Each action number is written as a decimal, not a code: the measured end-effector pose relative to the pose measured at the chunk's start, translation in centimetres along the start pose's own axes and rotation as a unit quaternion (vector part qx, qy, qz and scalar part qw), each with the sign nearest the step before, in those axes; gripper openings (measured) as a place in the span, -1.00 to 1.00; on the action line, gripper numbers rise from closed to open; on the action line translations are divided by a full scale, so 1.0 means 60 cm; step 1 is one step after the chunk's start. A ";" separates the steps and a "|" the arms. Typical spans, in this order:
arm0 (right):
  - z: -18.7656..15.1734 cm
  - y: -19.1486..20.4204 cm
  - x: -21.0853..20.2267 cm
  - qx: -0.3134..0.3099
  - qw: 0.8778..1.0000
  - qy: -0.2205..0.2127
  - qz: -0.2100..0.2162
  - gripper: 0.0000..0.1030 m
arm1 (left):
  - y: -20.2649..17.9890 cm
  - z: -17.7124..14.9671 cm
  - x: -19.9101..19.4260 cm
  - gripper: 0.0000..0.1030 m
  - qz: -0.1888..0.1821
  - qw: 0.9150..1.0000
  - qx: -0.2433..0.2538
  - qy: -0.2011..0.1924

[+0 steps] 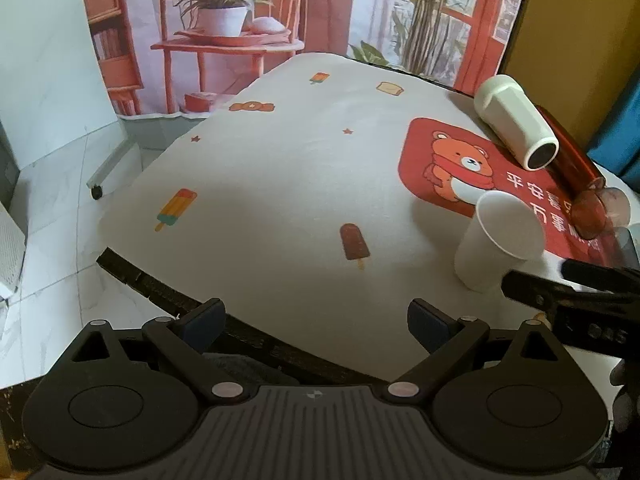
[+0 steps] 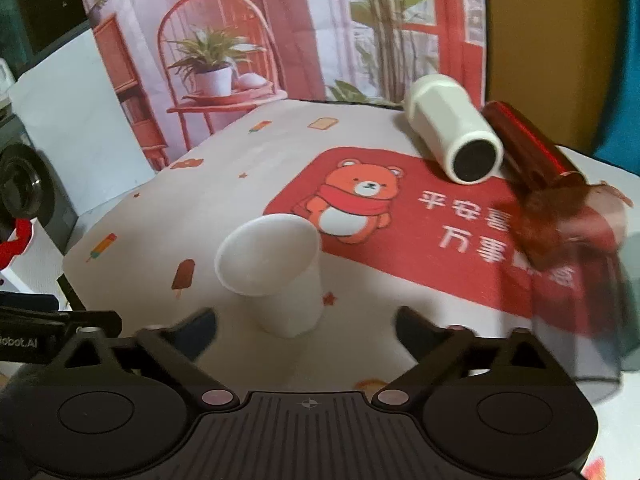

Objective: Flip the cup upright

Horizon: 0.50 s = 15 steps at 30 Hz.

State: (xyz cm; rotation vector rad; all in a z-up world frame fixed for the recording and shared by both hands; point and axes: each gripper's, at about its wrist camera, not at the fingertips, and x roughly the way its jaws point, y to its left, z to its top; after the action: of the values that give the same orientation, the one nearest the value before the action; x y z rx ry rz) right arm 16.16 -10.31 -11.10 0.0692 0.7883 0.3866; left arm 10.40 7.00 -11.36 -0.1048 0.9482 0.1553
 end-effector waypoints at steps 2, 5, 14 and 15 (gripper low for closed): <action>-0.004 -0.005 -0.015 0.001 1.000 -0.002 -0.003 0.99 | -0.008 0.000 -0.006 0.92 0.004 1.000 0.006 0.004; -0.008 -0.012 -0.042 0.002 1.000 -0.011 -0.016 0.99 | -0.023 -0.001 -0.019 0.93 0.013 1.000 0.021 0.003; -0.027 -0.050 -0.132 0.026 0.997 -0.019 -0.065 0.99 | -0.061 -0.004 -0.082 0.94 0.038 0.997 0.058 -0.035; -0.031 -0.055 -0.146 0.033 0.997 -0.022 -0.073 0.99 | -0.067 -0.005 -0.091 0.94 0.041 0.996 0.065 -0.039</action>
State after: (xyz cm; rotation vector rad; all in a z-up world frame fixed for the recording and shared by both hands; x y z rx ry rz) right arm 10.28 -16.74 -7.16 0.0809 0.7575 0.2202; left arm 7.77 2.56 -7.01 0.0594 0.8824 0.1720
